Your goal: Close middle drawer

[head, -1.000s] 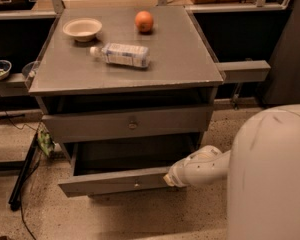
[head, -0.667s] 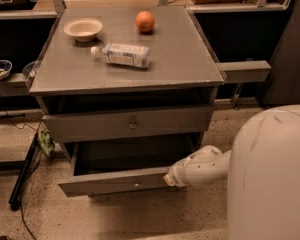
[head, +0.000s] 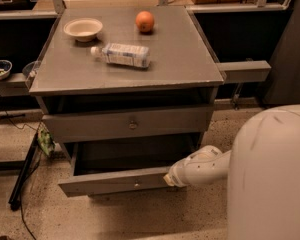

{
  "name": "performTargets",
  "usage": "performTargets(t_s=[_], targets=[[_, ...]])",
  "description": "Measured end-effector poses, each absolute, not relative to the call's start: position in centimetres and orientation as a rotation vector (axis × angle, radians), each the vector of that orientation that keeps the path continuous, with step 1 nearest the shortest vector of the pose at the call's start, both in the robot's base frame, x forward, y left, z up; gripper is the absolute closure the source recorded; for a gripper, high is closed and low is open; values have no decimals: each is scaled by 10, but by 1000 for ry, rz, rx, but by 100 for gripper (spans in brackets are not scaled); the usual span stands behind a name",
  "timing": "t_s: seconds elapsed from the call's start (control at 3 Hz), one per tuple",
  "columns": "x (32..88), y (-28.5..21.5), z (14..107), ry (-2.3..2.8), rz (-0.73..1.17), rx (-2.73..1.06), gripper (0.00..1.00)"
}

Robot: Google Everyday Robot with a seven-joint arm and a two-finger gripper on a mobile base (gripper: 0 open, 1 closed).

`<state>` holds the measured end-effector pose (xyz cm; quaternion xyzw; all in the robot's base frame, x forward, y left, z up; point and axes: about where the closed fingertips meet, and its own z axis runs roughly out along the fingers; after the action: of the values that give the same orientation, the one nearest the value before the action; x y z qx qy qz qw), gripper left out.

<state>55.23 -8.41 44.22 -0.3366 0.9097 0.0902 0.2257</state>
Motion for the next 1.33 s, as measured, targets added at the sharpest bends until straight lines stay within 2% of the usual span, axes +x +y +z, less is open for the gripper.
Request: performTargets(t_s=[0.33, 0.67, 1.0, 1.33], targets=[[552, -84, 442, 2508, 249, -928, 29], [552, -84, 442, 2509, 249, -928, 0], [552, -84, 442, 2509, 249, -928, 3], [552, -84, 442, 2509, 249, -928, 26]])
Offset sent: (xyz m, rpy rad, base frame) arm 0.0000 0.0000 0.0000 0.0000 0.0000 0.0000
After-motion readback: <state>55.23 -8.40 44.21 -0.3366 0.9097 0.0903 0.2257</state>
